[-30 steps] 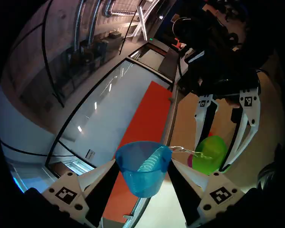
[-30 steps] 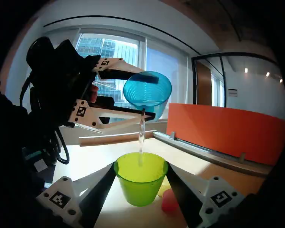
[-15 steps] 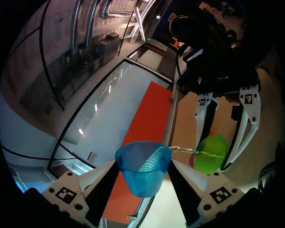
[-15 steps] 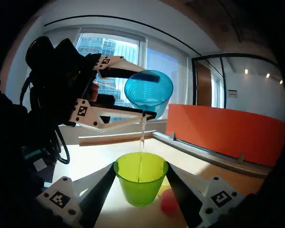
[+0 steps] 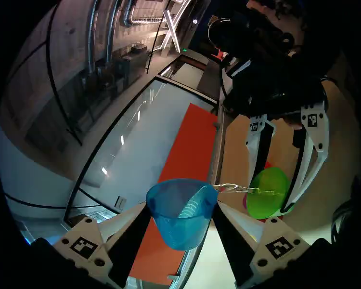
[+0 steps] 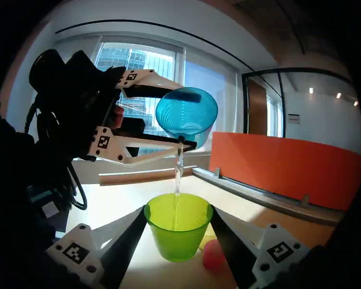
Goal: Pour water
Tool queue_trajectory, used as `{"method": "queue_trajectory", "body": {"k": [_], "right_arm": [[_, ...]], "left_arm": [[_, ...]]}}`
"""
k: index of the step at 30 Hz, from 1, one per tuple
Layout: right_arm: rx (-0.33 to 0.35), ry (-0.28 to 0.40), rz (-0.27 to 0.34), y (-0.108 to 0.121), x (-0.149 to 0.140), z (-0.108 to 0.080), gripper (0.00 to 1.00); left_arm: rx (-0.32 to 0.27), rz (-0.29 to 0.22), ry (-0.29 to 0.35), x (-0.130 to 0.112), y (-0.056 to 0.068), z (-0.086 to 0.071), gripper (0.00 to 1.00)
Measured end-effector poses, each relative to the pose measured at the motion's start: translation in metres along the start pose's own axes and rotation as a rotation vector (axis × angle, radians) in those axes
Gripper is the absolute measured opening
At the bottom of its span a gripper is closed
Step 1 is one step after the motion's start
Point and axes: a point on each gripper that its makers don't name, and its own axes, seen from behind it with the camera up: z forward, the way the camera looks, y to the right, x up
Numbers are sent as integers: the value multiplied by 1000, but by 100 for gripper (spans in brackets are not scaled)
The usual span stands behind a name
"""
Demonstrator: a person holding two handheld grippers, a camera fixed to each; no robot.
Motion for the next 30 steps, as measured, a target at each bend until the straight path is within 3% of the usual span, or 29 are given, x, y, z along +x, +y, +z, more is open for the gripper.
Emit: {"method": "queue_trajectory", "body": {"k": [30], "right_arm": [[-3, 9, -7, 1, 6, -1, 93]], "left_arm": [[29, 79, 12, 10, -13, -2, 84]]}}
